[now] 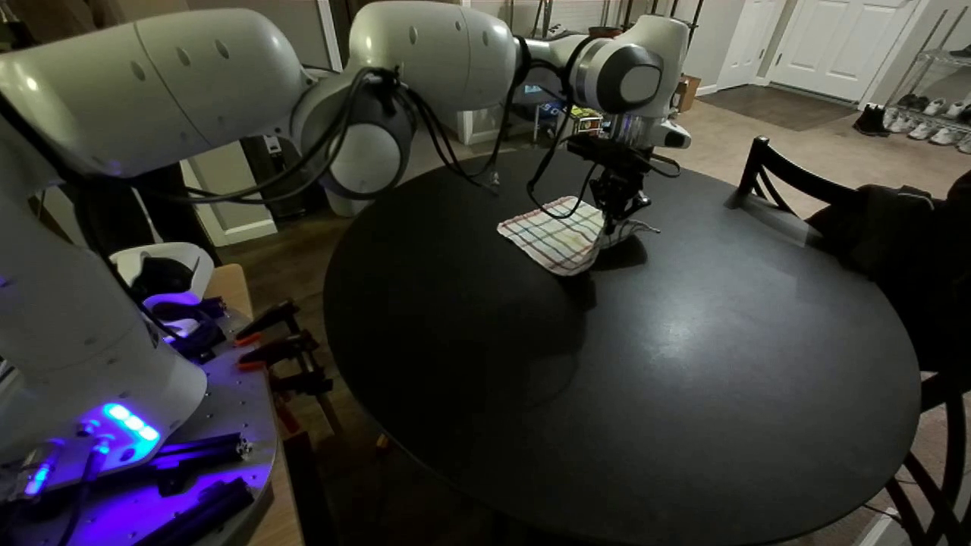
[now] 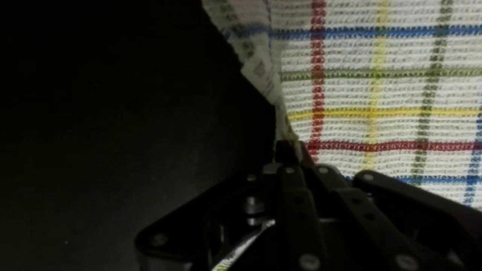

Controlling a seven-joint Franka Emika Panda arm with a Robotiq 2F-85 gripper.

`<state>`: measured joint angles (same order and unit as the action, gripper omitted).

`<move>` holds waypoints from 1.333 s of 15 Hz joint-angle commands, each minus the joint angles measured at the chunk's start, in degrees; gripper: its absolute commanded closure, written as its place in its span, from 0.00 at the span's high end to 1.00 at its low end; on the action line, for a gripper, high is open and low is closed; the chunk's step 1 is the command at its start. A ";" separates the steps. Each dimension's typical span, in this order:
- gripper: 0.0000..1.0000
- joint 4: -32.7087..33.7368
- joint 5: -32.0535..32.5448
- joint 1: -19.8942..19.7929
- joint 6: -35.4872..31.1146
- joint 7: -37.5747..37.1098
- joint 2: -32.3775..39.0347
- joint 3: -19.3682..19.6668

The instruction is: Fold the cloth

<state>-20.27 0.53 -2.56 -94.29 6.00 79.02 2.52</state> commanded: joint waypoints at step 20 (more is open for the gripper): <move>0.01 0.01 -0.30 -1.30 5.62 2.18 -0.50 -0.23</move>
<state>-20.26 0.50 -3.57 -88.25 7.76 78.61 2.55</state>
